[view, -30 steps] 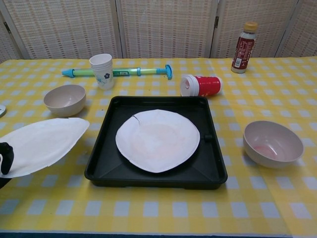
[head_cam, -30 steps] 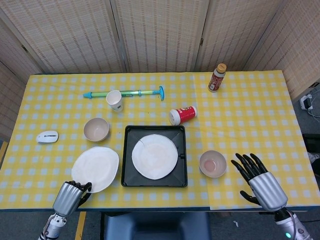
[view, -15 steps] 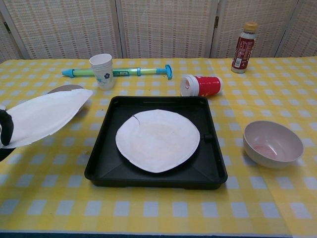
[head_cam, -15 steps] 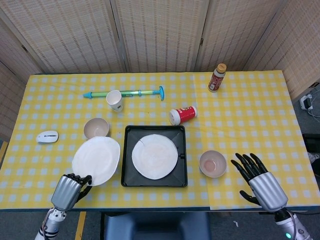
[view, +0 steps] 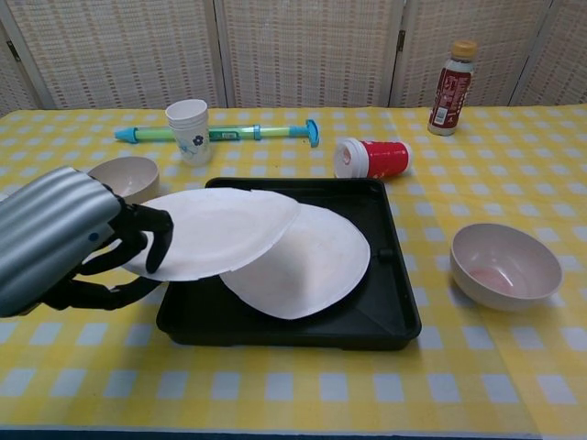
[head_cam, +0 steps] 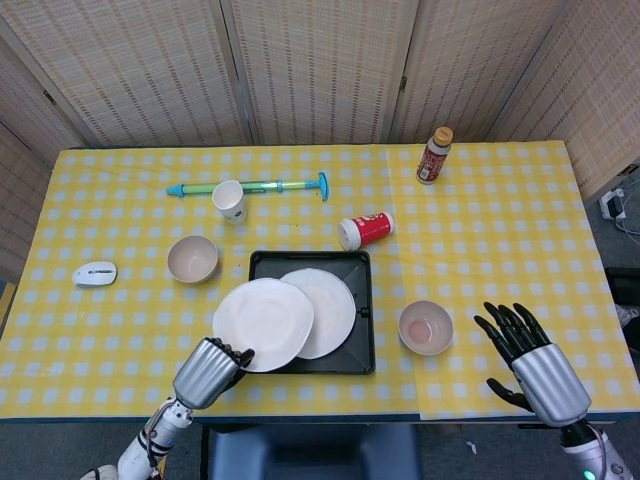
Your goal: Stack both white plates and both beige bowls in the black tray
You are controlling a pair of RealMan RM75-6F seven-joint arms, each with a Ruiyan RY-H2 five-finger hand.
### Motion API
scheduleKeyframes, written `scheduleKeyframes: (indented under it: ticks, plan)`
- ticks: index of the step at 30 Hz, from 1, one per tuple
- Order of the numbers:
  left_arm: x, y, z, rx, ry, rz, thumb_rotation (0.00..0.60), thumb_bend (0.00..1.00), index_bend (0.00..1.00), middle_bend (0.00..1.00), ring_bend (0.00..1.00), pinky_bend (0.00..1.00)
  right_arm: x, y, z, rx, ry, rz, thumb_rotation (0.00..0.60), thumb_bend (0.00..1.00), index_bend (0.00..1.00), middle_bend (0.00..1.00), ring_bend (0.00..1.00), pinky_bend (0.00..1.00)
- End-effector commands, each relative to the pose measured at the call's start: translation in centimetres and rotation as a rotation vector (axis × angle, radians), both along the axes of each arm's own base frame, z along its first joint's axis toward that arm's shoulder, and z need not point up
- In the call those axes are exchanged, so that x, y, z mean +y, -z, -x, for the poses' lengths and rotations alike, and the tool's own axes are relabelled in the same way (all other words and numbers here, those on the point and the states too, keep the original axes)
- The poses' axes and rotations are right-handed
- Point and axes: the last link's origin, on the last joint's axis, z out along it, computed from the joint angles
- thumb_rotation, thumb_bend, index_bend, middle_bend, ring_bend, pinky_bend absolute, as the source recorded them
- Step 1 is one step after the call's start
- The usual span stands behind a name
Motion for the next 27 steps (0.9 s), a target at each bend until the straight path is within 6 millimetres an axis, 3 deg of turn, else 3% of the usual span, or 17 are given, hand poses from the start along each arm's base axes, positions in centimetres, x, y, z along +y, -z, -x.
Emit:
scheduleKeyframes:
  ticks: [1, 10, 27]
  plan:
    - [0.4, 1.1, -1.8, -0.002, 0.03, 0.009, 0.6, 0.49, 0.68, 1.0, 1.0, 1.0, 0.0, -0.3, 0.1, -0.007, 0.003, 0.007, 0.6, 0.23, 0.0, 0.0, 0.0, 0.0]
    - [1.3, 4.3, -4.3, -0.007, 0.07, -0.035, 0.6, 0.49, 0.68, 1.0, 1.0, 1.0, -0.1, -1.2, 0.3, -0.027, 0.015, 0.05, 0.6, 0.23, 0.0, 0.0, 0.0, 0.0]
    - [4.8, 8.0, -4.2, 0.055, 0.002, -0.025, 0.6, 0.49, 0.68, 1.0, 1.0, 1.0, 0.1, -2.5, 1.1, -0.063, 0.045, 0.088, 0.6, 0.23, 0.0, 0.0, 0.0, 0.0]
